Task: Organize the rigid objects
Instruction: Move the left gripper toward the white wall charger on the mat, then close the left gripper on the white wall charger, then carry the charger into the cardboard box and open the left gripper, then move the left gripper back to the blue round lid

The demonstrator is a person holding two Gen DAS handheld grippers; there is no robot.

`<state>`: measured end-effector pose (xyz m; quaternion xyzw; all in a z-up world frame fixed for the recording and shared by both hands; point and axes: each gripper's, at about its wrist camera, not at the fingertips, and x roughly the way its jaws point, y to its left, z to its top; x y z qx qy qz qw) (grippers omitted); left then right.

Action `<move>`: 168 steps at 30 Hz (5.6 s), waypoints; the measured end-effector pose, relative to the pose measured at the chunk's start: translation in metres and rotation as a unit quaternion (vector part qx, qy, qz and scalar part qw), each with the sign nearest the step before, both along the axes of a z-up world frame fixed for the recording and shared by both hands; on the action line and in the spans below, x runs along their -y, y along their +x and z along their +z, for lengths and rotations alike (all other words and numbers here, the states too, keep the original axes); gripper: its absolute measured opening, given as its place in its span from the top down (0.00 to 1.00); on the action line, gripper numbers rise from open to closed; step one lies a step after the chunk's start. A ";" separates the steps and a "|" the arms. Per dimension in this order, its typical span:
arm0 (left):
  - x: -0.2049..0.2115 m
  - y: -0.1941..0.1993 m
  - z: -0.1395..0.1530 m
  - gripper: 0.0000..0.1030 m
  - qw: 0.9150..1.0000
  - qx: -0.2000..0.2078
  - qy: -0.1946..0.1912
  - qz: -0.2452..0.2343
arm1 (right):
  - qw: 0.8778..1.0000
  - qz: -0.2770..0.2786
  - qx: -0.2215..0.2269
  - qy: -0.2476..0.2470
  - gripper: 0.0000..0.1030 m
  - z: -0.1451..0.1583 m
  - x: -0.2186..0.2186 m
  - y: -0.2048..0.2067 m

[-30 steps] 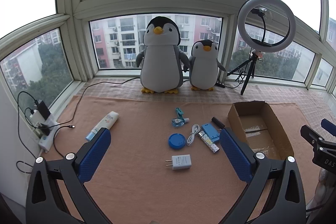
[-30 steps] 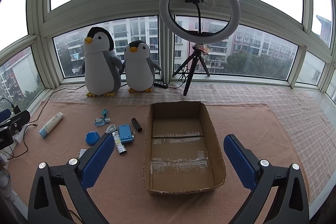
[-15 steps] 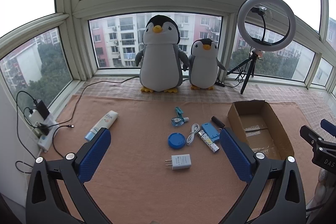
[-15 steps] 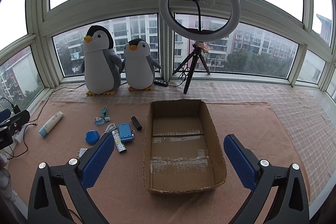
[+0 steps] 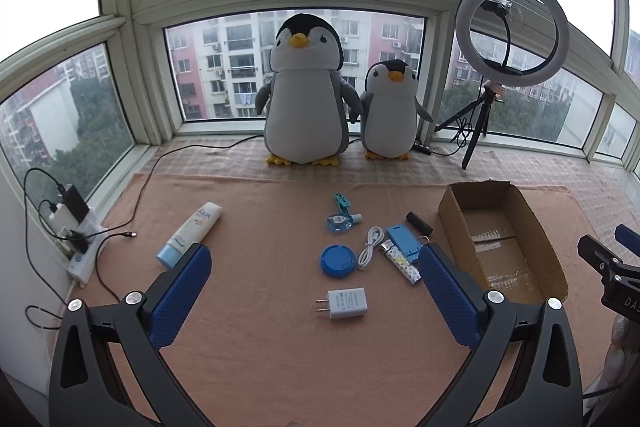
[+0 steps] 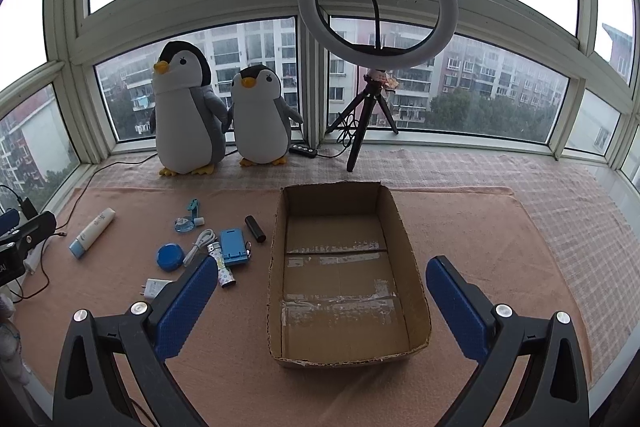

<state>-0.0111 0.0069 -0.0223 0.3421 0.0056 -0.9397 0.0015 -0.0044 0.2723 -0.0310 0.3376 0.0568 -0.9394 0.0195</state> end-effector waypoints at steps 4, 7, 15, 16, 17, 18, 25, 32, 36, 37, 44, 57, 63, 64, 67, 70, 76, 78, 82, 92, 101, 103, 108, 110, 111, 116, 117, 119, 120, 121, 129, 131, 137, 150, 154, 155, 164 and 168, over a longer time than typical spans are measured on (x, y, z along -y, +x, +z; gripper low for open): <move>0.000 -0.005 -0.007 0.00 1.000 0.011 -0.002 0.000 | 1.000 -0.004 0.006 0.000 0.01 -0.004 -0.004 -0.004; 0.000 -0.009 -0.011 0.00 1.000 0.017 -0.005 0.001 | 1.000 -0.007 0.011 0.001 0.01 -0.007 -0.008 -0.007; 0.009 -0.017 -0.024 0.00 1.000 0.025 -0.013 -0.005 | 1.000 -0.014 0.023 -0.001 0.01 -0.016 -0.026 -0.015; 0.011 -0.018 -0.026 0.00 0.999 0.027 -0.016 -0.005 | 1.000 -0.015 0.023 -0.001 0.01 -0.017 -0.030 -0.016; 0.013 -0.019 -0.029 0.00 0.999 0.029 -0.019 -0.003 | 1.000 -0.017 0.024 -0.001 0.01 -0.018 -0.033 -0.016; 0.016 -0.020 -0.031 0.00 0.999 0.031 -0.021 -0.001 | 0.999 -0.020 0.025 0.000 0.01 -0.019 -0.039 -0.017; 0.034 -0.026 -0.047 0.00 0.999 0.044 -0.018 0.013 | 0.998 -0.055 0.041 0.004 0.01 -0.035 -0.084 -0.030; 0.036 -0.031 -0.066 0.01 0.998 0.058 -0.020 0.009 | 0.994 -0.075 0.074 0.011 0.01 -0.061 -0.116 -0.044; 0.032 -0.035 -0.077 0.01 0.998 0.062 -0.029 -0.004 | 0.993 -0.072 0.092 0.005 0.01 -0.075 -0.124 -0.053; 0.032 -0.036 -0.079 0.01 0.997 0.064 -0.031 -0.008 | 0.993 -0.072 0.098 0.004 0.01 -0.080 -0.125 -0.055; 0.017 -0.047 -0.099 0.01 0.995 0.089 -0.030 -0.034 | 0.988 -0.068 0.135 -0.004 0.05 -0.105 -0.127 -0.072; -0.016 -0.064 -0.144 0.01 0.989 0.137 -0.021 -0.055 | 0.981 -0.062 0.184 0.010 0.22 -0.135 -0.118 -0.090; -0.023 -0.073 -0.159 0.01 0.987 0.152 -0.017 -0.040 | 0.979 -0.060 0.195 0.016 0.28 -0.141 -0.116 -0.093; -0.024 -0.073 -0.161 0.01 0.987 0.155 -0.017 -0.039 | 0.979 -0.060 0.196 0.017 0.28 -0.141 -0.116 -0.093; -0.027 -0.076 -0.166 0.01 0.987 0.158 -0.022 -0.028 | 0.978 -0.060 0.199 0.021 0.31 -0.143 -0.116 -0.092; -0.028 -0.078 -0.170 0.01 0.987 0.157 -0.030 -0.015 | 0.977 -0.062 0.204 0.021 0.35 -0.145 -0.116 -0.093; -0.028 -0.081 -0.177 0.09 0.986 0.161 -0.037 0.002 | 0.976 -0.062 0.209 0.026 0.38 -0.148 -0.115 -0.094; -0.028 -0.081 -0.179 0.10 0.986 0.163 -0.037 0.001 | 0.975 -0.062 0.210 0.027 0.39 -0.149 -0.115 -0.095; -0.029 -0.080 -0.180 0.19 0.986 0.162 -0.029 -0.001 | 0.975 -0.063 0.212 0.029 0.39 -0.151 -0.115 -0.096; -0.032 -0.081 -0.178 0.39 0.988 0.155 -0.014 -0.020 | 0.974 -0.061 0.215 0.030 0.42 -0.153 -0.114 -0.098; -0.027 -0.079 -0.176 0.39 0.988 0.154 -0.003 -0.020 | 0.974 -0.063 0.214 0.030 0.44 -0.153 -0.112 -0.099; -0.025 -0.078 -0.173 0.39 0.988 0.150 -0.004 -0.018 | 0.974 -0.062 0.214 0.030 0.44 -0.153 -0.112 -0.098; -0.022 -0.077 -0.161 0.39 0.990 0.137 -0.004 -0.019 | 0.974 -0.062 0.214 0.031 0.46 -0.153 -0.112 -0.098; -0.023 -0.077 -0.155 0.39 0.991 0.132 -0.004 -0.023 | 0.974 -0.062 0.214 0.031 0.48 -0.153 -0.112 -0.098; -0.025 -0.077 -0.151 0.39 0.991 0.128 -0.005 -0.026 | 0.974 -0.061 0.215 0.031 0.48 -0.153 -0.112 -0.098; -0.041 -0.080 -0.130 0.39 0.993 0.109 -0.005 -0.053 | 0.974 -0.061 0.215 0.031 0.50 -0.152 -0.110 -0.098; -0.047 -0.081 -0.126 0.39 0.993 0.105 -0.005 -0.061 | 0.974 -0.061 0.215 0.030 0.50 -0.152 -0.110 -0.099; -0.060 -0.084 -0.117 0.39 0.992 0.099 0.000 -0.078 | 0.974 -0.062 0.214 0.027 0.50 -0.152 -0.109 -0.099; -0.066 -0.085 -0.113 0.39 0.992 0.095 0.002 -0.087 | 0.975 -0.062 0.214 0.024 0.50 -0.152 -0.110 -0.099; -0.073 -0.087 -0.108 0.39 0.991 0.091 0.004 -0.096 | 0.975 -0.062 0.212 0.021 0.50 -0.152 -0.110 -0.099; -0.150 -0.097 -0.081 0.39 0.982 0.064 0.001 -0.180 | 0.976 -0.065 0.207 0.001 0.50 -0.155 -0.112 -0.098; -0.171 -0.098 -0.079 0.39 0.978 0.058 -0.006 -0.198 | 0.977 -0.067 0.204 -0.002 0.50 -0.155 -0.112 -0.097; -0.212 -0.109 -0.086 0.39 0.972 0.064 -0.016 -0.227 | 0.978 -0.070 0.194 -0.012 0.50 -0.157 -0.114 -0.095; -0.231 -0.124 -0.097 0.36 0.966 0.084 -0.018 -0.244 | 0.980 -0.067 0.188 -0.013 0.50 -0.158 -0.116 -0.096; -0.232 -0.122 -0.090 0.19 0.966 0.070 -0.022 -0.246 | 0.980 -0.067 0.188 -0.013 0.50 -0.158 -0.117 -0.096; -0.231 -0.122 -0.089 0.19 0.967 0.069 -0.023 -0.244 | 0.980 -0.067 0.188 -0.013 0.49 -0.158 -0.117 -0.096; -0.227 -0.124 -0.086 0.19 0.968 0.074 -0.016 -0.237 | 0.980 -0.068 0.188 -0.016 0.49 -0.158 -0.119 -0.095; -0.223 -0.123 -0.084 0.19 0.969 0.070 -0.011 -0.238 | 0.979 -0.068 0.189 -0.017 0.48 -0.158 -0.119 -0.095</move>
